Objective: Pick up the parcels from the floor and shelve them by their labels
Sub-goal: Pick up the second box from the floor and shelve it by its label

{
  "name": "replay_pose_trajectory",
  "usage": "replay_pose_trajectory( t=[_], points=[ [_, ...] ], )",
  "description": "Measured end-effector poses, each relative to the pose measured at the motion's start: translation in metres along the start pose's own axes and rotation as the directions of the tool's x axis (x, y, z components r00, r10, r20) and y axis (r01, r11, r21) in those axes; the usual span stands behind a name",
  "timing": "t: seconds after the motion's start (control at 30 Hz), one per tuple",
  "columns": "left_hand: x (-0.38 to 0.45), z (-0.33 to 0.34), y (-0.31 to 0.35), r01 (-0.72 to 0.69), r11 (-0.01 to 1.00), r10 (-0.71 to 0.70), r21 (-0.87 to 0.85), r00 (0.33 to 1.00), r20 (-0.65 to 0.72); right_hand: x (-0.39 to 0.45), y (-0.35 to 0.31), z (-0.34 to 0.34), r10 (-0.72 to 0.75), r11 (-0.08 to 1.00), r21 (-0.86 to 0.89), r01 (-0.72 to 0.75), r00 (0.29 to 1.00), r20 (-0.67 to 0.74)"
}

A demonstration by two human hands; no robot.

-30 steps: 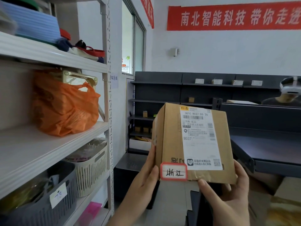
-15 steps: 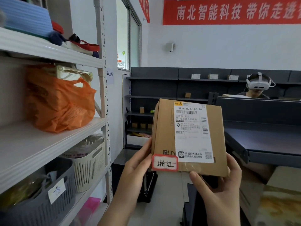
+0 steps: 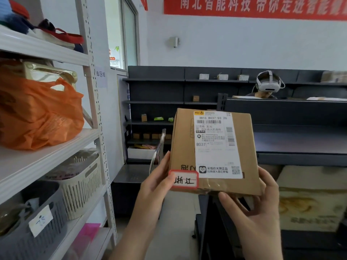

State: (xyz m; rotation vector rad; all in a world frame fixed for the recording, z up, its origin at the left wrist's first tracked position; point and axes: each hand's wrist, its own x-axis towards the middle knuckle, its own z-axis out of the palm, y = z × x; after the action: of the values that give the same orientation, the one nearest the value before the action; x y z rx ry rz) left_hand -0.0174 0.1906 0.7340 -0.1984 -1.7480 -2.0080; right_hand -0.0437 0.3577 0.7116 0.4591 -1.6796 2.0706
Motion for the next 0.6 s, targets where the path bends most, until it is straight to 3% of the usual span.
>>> replay_pose_trajectory(
  t=[0.33,0.6],
  points=[
    [-0.012,0.041,-0.001,0.078,0.995,-0.063,-0.069,0.977,0.203,-0.029,-0.023,-0.053,-0.114,0.98,-0.179,0.09,0.985,-0.128],
    [-0.034,0.084,-0.004,0.121,0.986,-0.055,-0.118,0.89,0.453,-0.069,-0.052,-0.095,-0.158,0.964,-0.258,0.062,0.915,-0.371]
  ],
)
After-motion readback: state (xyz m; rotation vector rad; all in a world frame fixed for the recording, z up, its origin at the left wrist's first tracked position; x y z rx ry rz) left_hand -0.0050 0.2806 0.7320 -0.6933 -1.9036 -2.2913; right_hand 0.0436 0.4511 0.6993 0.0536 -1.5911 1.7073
